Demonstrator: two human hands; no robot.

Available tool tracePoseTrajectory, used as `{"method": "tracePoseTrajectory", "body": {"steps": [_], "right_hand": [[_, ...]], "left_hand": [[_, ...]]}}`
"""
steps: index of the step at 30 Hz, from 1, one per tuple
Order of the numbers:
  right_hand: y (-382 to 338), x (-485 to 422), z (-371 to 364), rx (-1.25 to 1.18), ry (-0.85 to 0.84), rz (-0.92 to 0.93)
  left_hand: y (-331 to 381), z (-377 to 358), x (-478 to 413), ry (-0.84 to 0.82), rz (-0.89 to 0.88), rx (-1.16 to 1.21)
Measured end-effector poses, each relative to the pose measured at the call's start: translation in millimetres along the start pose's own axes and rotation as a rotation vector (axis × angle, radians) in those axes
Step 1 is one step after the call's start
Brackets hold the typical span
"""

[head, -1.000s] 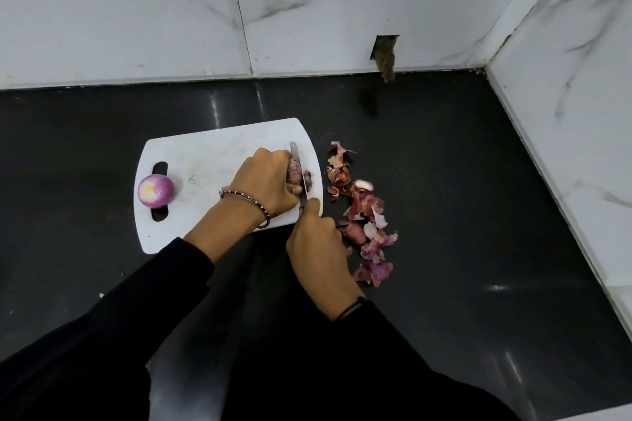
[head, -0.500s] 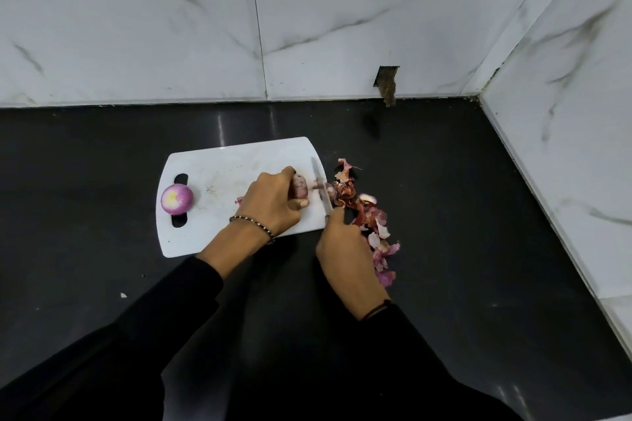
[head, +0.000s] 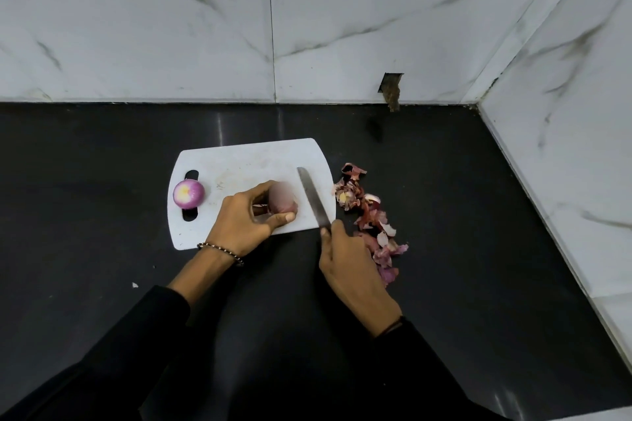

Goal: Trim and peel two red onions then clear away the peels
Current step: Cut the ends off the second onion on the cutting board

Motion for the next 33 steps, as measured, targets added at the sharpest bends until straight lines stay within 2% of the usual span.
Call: {"method": "tracePoseTrajectory", "body": {"steps": [3, 9, 13, 18, 25, 33], "right_hand": [[1, 3, -6, -0.001, -0.037, -0.029], [42, 13, 10, -0.124, 0.058, -0.226], [32, 21, 11, -0.110, 0.114, -0.203], [7, 24, -5, 0.036, 0.143, -0.118], [-14, 30, -19, 0.082, 0.117, -0.083], [-28, 31, -17, 0.343, 0.103, -0.072]], "left_hand": [[-7, 0, 6, -0.001, 0.017, 0.003], [-14, 6, 19, 0.015, 0.021, 0.034], [-17, 8, 27, 0.013, 0.023, 0.073], [-16, 8, 40, 0.024, 0.014, 0.087], [-26, 14, 63, 0.055, 0.031, 0.042], [-27, 17, 75, 0.064, 0.031, 0.046]]}}
Point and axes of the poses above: each hand's wrist, its own x-axis away from the middle knuckle, its own z-axis out of the back of the hand, y = z × x, the point moved 8 cm from there along -x, towards the middle knuckle, and after that the axes turned 14 degrees about -y, right-handed, at the moved point
